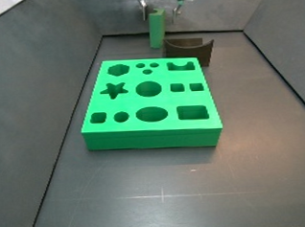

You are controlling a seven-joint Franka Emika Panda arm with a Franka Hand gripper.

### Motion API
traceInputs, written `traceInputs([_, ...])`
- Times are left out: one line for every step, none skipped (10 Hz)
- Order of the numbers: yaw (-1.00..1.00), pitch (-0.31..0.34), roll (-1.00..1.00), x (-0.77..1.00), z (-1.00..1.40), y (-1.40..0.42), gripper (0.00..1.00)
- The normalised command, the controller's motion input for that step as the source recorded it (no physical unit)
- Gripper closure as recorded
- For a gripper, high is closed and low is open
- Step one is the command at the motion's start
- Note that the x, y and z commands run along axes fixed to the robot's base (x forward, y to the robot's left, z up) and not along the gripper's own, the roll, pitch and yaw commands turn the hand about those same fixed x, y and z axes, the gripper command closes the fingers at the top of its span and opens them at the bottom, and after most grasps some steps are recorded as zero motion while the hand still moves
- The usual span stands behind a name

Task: Pick up the arch object. Move up. Move to above the board. Insert the arch object.
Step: Pick up the arch object.

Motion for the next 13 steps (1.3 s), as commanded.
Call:
traceInputs([0.0, -0.01, -0.01, 0.0, 0.0, 0.01, 0.0])
traceInputs([0.0, 0.0, 0.0, 0.0, 0.0, 0.0, 0.0])
traceInputs([0.0, 0.0, 0.0, 0.0, 0.0, 0.0, 0.0])
traceInputs([0.0, 0.0, 0.0, 0.0, 0.0, 0.0, 1.0])
traceInputs([0.0, 0.0, 0.0, 0.0, 0.0, 0.0, 1.0])
traceInputs([0.0, 0.0, 0.0, 0.0, 0.0, 0.0, 1.0])
traceInputs([0.0, 0.0, 0.0, 0.0, 0.0, 0.0, 1.0])
traceInputs([0.0, 0.0, 0.0, 0.0, 0.0, 0.0, 1.0])
traceInputs([0.0, 0.0, 0.0, 0.0, 0.0, 0.0, 1.0])
traceInputs([0.0, 0.0, 0.0, 0.0, 0.0, 0.0, 1.0])
traceInputs([0.0, 0.0, 0.0, 0.0, 0.0, 0.0, 1.0])
traceInputs([0.0, 0.0, 0.0, 0.0, 0.0, 0.0, 1.0])
traceInputs([0.0, 0.0, 0.0, 0.0, 0.0, 0.0, 1.0])
